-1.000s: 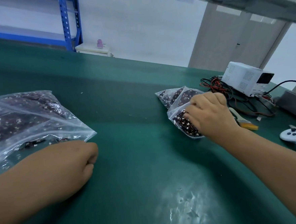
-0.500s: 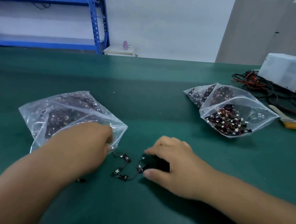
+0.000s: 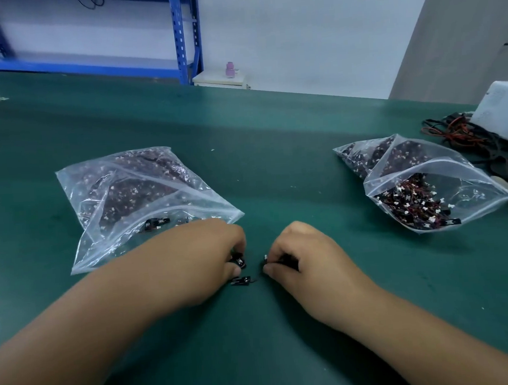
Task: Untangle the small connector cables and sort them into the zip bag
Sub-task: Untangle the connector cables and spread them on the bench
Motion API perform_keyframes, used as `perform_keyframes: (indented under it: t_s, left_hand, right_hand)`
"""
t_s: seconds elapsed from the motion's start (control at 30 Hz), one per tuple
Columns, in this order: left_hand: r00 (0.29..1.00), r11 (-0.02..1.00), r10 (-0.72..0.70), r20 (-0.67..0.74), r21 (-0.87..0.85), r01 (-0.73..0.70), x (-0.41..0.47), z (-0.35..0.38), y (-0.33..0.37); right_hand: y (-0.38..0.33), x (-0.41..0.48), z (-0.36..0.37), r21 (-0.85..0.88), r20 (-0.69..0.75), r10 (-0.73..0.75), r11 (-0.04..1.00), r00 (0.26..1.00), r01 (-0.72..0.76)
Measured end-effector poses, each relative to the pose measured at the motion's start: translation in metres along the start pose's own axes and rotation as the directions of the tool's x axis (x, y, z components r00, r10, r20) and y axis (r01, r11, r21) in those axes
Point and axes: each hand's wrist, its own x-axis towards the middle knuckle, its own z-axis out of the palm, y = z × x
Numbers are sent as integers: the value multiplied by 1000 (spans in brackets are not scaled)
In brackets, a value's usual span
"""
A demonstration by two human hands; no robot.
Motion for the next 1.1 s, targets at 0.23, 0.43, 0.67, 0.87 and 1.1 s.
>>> perform_keyframes:
  t_s: [0.23,0.43,0.67,0.87,1.1]
  left_hand:
    - [992,991,73,-107,-106,-84,8,15,11]
    - [983,990,63,-172,-110,-83,7,16,13]
    - [981,986,-7,-196,-166,-26,9,14,14]
    - [959,946,-72,-274,-323,-22,12,14,13]
    - [966,952,-39,-254,-303,-42,13,13,17]
  right_hand:
    - [7,-2,-1,36,-92,21,999,996,-18]
    - [27,-5,-16,123,-118,69,991,991,-55]
    - [39,0,-25,72,-202,128,991,971,-116]
    - [37,-1,-24,-31,-263,78,996,962,-89]
    - [20,-3,-22,-273,-41,56,960,998,-65]
